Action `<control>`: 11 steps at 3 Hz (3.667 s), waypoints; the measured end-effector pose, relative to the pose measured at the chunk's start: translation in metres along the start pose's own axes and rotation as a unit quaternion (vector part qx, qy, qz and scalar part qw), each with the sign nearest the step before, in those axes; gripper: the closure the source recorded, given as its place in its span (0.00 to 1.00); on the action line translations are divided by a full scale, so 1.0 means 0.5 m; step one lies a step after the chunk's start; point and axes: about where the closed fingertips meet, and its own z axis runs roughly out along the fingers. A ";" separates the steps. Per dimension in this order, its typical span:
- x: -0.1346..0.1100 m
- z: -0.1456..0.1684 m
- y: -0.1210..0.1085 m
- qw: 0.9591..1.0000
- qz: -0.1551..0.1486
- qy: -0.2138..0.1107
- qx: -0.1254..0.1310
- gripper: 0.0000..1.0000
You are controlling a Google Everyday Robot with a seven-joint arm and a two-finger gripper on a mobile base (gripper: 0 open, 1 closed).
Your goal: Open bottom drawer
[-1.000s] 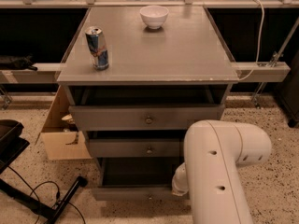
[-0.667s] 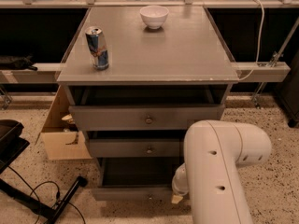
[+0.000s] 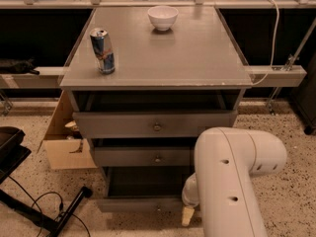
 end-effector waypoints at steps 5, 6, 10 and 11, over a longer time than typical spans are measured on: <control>0.007 0.034 0.126 0.995 0.036 0.013 -0.095 1.00; 0.005 0.034 0.116 0.995 0.038 0.013 -0.096 1.00; 0.002 0.033 0.094 0.995 0.038 0.013 -0.096 0.35; 0.002 0.033 0.094 0.995 0.038 0.013 -0.096 0.11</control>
Offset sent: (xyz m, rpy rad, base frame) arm -0.1687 0.0298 -0.0491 0.0277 0.4735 -0.0404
